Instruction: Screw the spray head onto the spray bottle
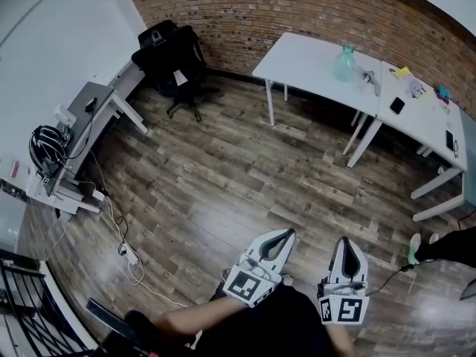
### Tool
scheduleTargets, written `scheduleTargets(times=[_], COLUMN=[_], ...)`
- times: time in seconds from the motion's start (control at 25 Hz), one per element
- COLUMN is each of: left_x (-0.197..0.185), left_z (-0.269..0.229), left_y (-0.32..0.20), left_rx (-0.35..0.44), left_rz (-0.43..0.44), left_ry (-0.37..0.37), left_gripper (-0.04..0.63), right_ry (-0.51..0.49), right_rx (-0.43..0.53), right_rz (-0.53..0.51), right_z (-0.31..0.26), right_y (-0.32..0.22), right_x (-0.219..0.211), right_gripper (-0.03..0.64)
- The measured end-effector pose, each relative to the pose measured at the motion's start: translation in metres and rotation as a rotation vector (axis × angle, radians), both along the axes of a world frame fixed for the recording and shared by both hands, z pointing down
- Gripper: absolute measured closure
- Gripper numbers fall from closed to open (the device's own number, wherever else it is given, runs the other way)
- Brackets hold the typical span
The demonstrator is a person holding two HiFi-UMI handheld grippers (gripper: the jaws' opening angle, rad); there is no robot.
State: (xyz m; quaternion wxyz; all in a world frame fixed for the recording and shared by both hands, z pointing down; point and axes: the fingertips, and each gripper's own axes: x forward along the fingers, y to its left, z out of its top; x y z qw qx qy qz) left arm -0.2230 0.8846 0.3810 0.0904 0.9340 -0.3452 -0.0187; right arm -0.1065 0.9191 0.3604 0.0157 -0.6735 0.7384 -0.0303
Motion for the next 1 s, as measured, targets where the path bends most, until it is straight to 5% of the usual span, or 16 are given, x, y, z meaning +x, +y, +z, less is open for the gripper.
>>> scheduleTargets(times=[0.48, 1.0], left_x=[-0.013, 0.023], left_z=[0.006, 0.009], left_y=[-0.011, -0.002], left_rx=[0.043, 0.047], left_rz=[-0.106, 0.023], left_ry=[-0.067, -0.080], left_gripper=[0.594, 0.594], right_ry=[-0.042, -0.056], right_rx=[-0.030, -0.079], right_rz=[0.033, 0.124], right_z=[0.012, 0.033], right_y=[0.009, 0.020], right_x=[0.025, 0.047], right_gripper=[0.609, 0.609])
